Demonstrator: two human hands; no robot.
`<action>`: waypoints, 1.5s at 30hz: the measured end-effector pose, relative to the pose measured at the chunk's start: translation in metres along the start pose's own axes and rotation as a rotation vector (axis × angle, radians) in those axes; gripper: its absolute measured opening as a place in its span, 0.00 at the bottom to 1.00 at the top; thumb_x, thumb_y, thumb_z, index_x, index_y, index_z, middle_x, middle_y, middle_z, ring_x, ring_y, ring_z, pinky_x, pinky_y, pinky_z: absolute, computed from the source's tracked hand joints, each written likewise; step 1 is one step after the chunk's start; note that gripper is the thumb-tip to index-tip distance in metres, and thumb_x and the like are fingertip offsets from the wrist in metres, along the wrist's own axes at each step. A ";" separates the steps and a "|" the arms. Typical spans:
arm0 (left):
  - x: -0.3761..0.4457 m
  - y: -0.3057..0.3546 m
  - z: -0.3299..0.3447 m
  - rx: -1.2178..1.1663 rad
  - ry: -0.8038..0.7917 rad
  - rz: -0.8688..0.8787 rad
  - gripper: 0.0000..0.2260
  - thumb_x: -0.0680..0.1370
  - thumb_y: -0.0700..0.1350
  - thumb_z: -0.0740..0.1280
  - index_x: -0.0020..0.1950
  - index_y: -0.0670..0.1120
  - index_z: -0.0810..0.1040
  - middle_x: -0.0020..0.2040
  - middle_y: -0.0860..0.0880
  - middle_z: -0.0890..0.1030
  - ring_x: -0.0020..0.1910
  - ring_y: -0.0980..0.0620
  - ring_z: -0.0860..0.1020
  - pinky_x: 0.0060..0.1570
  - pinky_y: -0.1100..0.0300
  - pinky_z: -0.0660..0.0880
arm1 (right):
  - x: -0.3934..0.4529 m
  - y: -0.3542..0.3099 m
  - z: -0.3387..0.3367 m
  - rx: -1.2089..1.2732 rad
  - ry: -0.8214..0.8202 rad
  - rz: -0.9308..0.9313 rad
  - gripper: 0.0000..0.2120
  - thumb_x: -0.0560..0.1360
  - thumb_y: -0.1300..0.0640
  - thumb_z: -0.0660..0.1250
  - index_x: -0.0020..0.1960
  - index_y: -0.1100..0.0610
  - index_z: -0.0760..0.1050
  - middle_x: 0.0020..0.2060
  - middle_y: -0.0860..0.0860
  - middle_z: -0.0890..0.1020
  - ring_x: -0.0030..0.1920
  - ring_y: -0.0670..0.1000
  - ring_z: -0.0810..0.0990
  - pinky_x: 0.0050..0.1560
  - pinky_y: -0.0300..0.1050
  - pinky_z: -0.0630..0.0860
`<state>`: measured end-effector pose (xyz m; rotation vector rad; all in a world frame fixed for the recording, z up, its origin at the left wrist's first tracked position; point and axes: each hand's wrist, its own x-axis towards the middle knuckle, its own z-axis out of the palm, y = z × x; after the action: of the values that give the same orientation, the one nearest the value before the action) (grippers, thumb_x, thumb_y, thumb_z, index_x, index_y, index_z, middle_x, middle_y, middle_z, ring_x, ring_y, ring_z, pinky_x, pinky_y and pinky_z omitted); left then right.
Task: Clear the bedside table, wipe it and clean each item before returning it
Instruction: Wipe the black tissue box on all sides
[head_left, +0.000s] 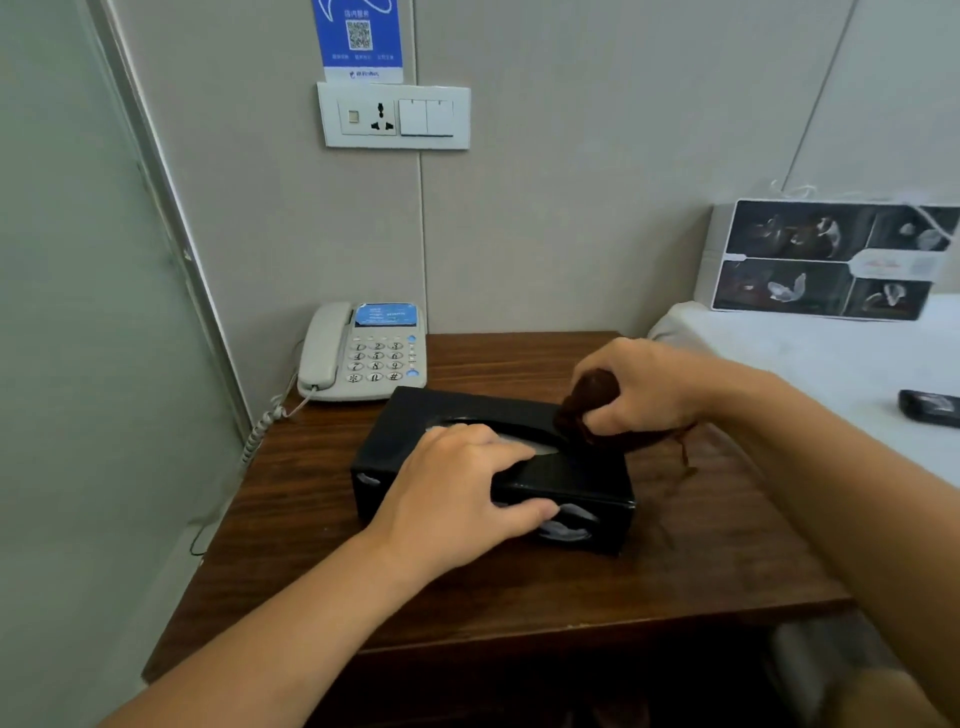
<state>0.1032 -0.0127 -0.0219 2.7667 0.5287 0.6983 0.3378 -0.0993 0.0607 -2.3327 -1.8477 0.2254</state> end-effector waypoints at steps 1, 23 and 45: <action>0.000 0.002 -0.001 0.003 0.001 -0.008 0.27 0.74 0.68 0.70 0.68 0.56 0.81 0.57 0.58 0.82 0.59 0.58 0.77 0.64 0.57 0.69 | -0.008 0.004 0.003 0.027 0.032 0.019 0.09 0.68 0.48 0.75 0.49 0.45 0.82 0.40 0.41 0.84 0.43 0.44 0.82 0.47 0.45 0.81; 0.001 -0.001 -0.070 -0.347 -0.298 -0.194 0.19 0.81 0.43 0.70 0.62 0.65 0.71 0.59 0.55 0.82 0.61 0.54 0.80 0.62 0.41 0.79 | -0.078 0.015 0.027 0.306 0.665 -0.056 0.12 0.69 0.51 0.75 0.52 0.44 0.82 0.47 0.44 0.83 0.49 0.48 0.81 0.50 0.40 0.74; 0.012 0.043 -0.072 -1.023 0.096 -0.516 0.13 0.84 0.37 0.63 0.49 0.53 0.82 0.51 0.37 0.85 0.43 0.43 0.85 0.39 0.51 0.81 | -0.086 -0.024 0.037 0.285 0.761 -0.272 0.19 0.70 0.40 0.69 0.60 0.40 0.78 0.48 0.40 0.75 0.48 0.45 0.79 0.48 0.47 0.80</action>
<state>0.0901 -0.0365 0.0579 1.5744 0.6299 0.6975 0.2871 -0.1764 0.0312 -1.6179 -1.5682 -0.3620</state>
